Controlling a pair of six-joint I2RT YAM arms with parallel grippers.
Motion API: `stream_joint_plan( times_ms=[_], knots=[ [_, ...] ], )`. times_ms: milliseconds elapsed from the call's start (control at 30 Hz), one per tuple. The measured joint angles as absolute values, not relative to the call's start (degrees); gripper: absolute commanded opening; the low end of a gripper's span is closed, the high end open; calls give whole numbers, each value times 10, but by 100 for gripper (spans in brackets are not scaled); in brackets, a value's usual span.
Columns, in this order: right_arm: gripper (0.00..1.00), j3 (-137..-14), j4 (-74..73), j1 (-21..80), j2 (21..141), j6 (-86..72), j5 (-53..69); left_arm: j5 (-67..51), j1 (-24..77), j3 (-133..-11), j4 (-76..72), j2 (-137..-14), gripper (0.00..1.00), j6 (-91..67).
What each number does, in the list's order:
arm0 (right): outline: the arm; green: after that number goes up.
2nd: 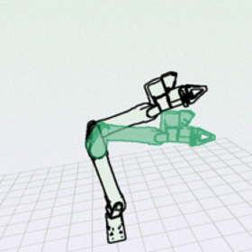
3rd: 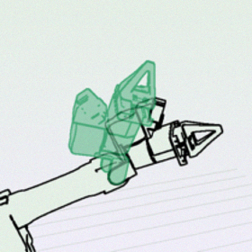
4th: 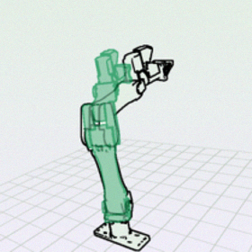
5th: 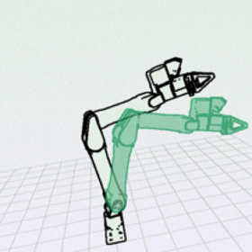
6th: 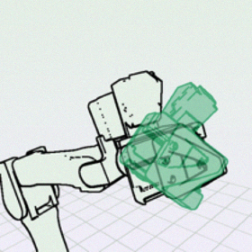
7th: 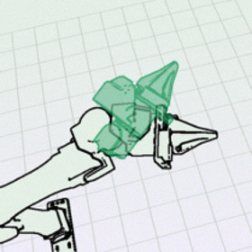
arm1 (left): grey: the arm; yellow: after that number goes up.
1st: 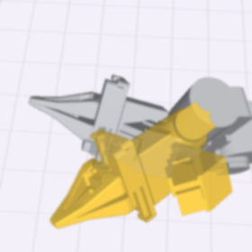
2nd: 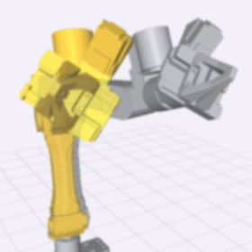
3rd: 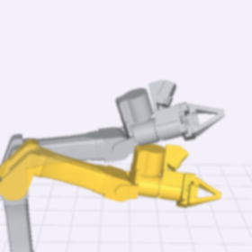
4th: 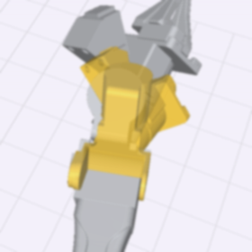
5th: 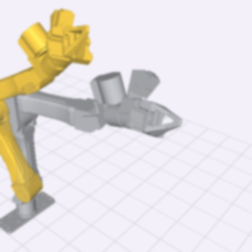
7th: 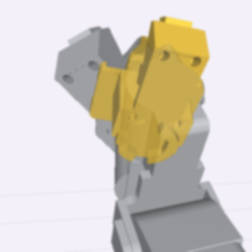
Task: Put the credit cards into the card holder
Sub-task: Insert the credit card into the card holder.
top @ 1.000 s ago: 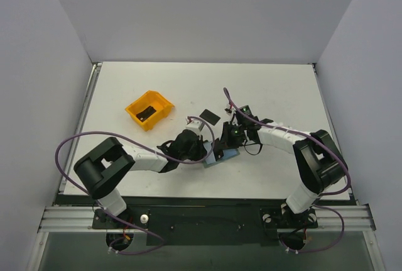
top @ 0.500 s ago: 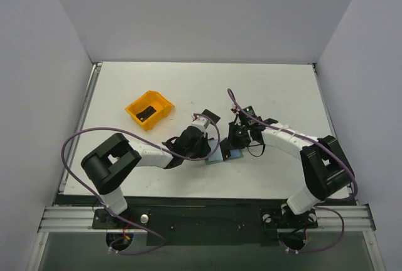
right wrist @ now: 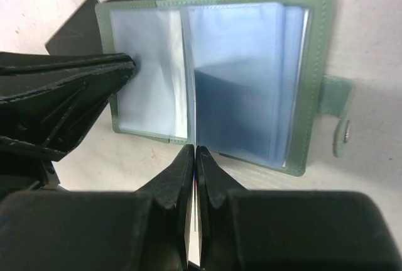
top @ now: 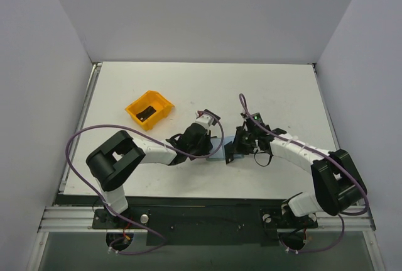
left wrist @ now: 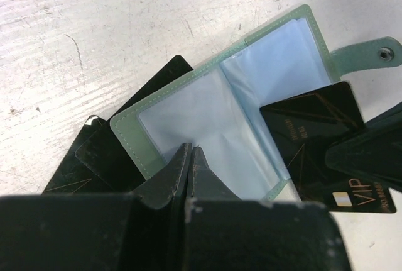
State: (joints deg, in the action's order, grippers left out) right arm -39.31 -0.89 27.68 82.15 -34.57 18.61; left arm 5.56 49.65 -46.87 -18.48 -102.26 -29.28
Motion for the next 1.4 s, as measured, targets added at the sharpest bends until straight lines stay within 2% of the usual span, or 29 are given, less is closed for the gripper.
stream_joint_plan(
  times_ms=[267, 633, 1400],
  knots=[
    [0, -373, 53, 223, 798, -358, 221, 63, 496, -469, -185, -1023, 0, -292],
    [0, -373, 120, 202, 852, -361, 333, 64, 495, -469, -185, -1023, 0, -292],
    [0, -373, 179, 200, 931, -381, 349, 69, 494, -474, -187, -1029, 0, -292]
  ],
)
